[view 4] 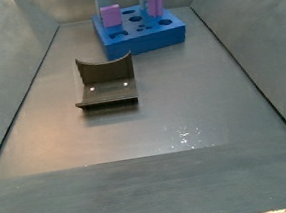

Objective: Pick up the rectangle object. Move up. Place the rectangle object on the fixture. Regrasp the rectangle object. Move to above the board. Insert the rectangle object.
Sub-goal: Insert the rectangle object.

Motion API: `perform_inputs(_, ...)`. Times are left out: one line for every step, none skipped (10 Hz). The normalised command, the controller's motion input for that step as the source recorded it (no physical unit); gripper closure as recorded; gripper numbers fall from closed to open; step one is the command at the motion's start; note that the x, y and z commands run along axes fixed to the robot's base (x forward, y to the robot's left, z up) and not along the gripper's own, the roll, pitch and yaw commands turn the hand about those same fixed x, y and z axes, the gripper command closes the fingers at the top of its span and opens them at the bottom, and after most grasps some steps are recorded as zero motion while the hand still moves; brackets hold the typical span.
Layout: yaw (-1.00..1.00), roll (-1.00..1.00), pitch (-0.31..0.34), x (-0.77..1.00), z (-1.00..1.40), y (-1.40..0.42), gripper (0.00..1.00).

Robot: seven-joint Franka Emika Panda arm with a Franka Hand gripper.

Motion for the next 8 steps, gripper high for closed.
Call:
perform_inputs(0.0,0.29,0.0,0.0,0.0,-0.07,1.0)
perform_inputs(0.0,0.03,0.0,0.0,0.0,-0.02,1.0)
perform_inputs(0.03,0.0,-0.014,-0.01,0.0,-0.04,1.0)
perform_inputs(0.1,0.0,-0.071,-0.07,-0.14,-0.28,1.0)
perform_inputs(0.13,-0.06,-0.037,-0.05,-0.14,-0.3,1.0)
perform_inputs(0.0,0.0,0.0,0.0,0.0,-0.08,1.0)
perform_inputs(0.0,0.0,0.0,0.0,-0.03,0.02,1.0)
perform_inputs(0.0,-0.17,0.0,0.0,-0.06,0.09,1.0)
